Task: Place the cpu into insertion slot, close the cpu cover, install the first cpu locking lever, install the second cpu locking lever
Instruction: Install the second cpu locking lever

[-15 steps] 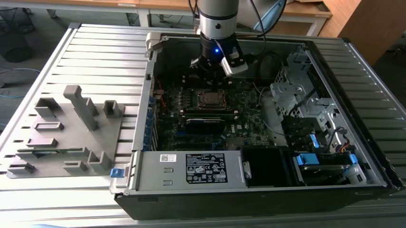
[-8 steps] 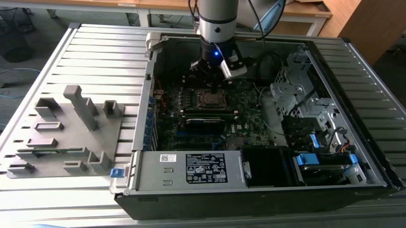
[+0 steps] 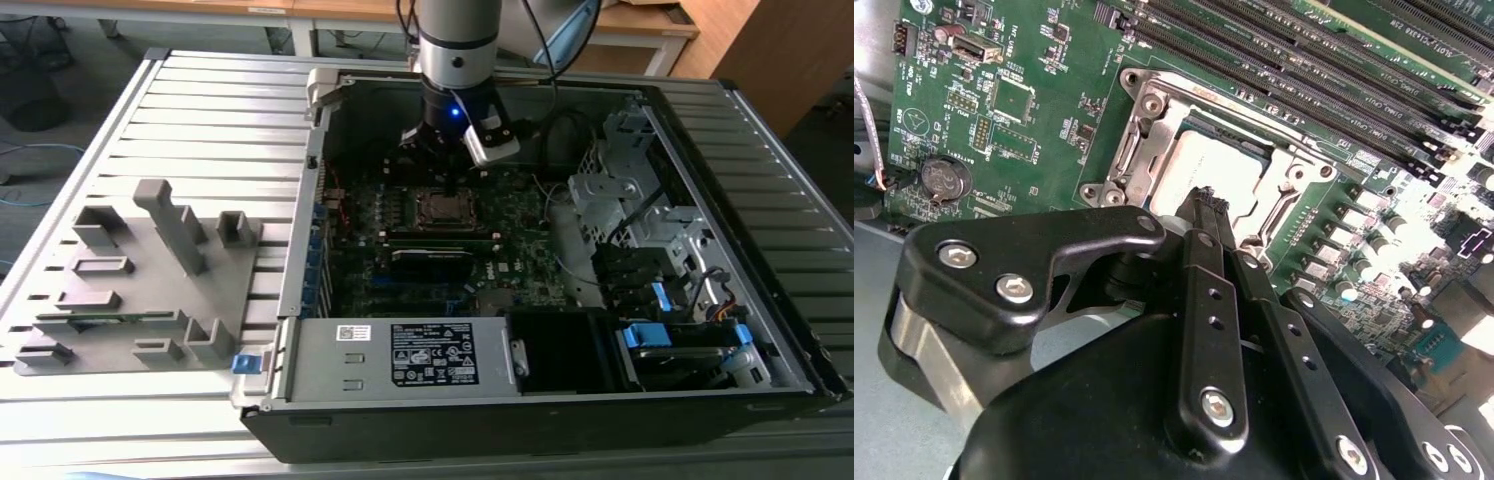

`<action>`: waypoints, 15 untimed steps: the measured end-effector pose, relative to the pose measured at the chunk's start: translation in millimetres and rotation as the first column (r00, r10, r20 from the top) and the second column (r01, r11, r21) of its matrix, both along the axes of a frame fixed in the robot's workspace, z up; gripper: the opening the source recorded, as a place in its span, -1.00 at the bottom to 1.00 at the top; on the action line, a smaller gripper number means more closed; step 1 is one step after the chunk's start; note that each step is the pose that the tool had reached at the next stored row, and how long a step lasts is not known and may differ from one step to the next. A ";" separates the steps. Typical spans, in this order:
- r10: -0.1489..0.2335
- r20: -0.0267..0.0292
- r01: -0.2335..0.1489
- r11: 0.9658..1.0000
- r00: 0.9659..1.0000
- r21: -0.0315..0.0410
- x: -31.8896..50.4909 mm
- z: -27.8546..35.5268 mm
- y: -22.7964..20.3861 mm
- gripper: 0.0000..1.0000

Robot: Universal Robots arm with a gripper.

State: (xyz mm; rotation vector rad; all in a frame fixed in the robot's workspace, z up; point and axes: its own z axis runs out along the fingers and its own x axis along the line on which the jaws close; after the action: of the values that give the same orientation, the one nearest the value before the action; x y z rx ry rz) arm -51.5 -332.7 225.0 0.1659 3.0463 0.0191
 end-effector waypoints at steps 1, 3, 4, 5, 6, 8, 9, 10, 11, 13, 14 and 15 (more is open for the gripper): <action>0.000 0.000 0.000 1.000 1.000 0.000 0.0 0.6 -0.1 -0.80; 0.000 0.000 0.000 1.000 1.000 0.000 0.0 2.0 0.0 -0.80; 0.000 0.000 0.000 1.000 1.000 0.000 0.0 3.0 0.0 -0.80; 0.000 0.000 0.000 1.000 1.000 0.000 0.0 4.1 0.0 -0.80; 0.000 0.000 0.000 1.000 1.000 0.000 0.0 5.1 0.0 -0.80; 0.000 0.000 0.000 1.000 1.000 0.000 0.0 7.2 0.0 -0.80; 0.000 0.000 0.000 1.000 1.000 0.000 0.0 8.2 0.0 -0.80; 0.000 0.000 0.000 1.000 1.000 0.000 0.0 9.3 0.0 -0.80; 0.000 0.000 0.000 1.000 1.000 0.000 0.0 10.2 0.0 -0.80; 0.000 0.000 0.000 1.000 1.000 0.000 0.0 10.7 0.0 -0.80; 0.000 0.000 0.000 1.000 1.000 0.001 0.0 10.7 0.1 -0.80; 0.000 0.000 0.000 1.000 1.000 0.000 0.0 10.9 0.0 -0.80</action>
State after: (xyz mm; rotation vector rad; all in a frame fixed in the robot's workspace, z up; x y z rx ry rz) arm -51.5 -332.7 235.9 0.1660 3.0460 0.0197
